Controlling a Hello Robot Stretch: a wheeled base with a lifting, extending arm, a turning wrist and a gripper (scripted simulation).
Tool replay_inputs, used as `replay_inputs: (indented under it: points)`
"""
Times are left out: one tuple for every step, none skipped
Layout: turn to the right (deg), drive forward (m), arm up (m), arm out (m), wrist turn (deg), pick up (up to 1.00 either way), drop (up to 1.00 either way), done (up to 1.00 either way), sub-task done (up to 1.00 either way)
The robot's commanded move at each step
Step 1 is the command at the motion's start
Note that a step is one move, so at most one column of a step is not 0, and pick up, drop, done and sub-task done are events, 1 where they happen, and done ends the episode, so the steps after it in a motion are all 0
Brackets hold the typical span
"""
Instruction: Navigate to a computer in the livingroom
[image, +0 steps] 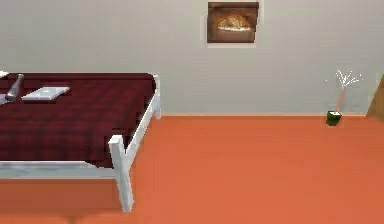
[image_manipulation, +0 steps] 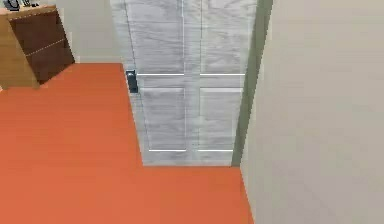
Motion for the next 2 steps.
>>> replay_inputs:
  points:
    - [42.0,0.00,0.00,0.00,0.0,0.00,0.00,0.00,0.00]
    - [0.0,1.00,0.00,0.00,0.0,0.00,0.00,0.00,0.00]
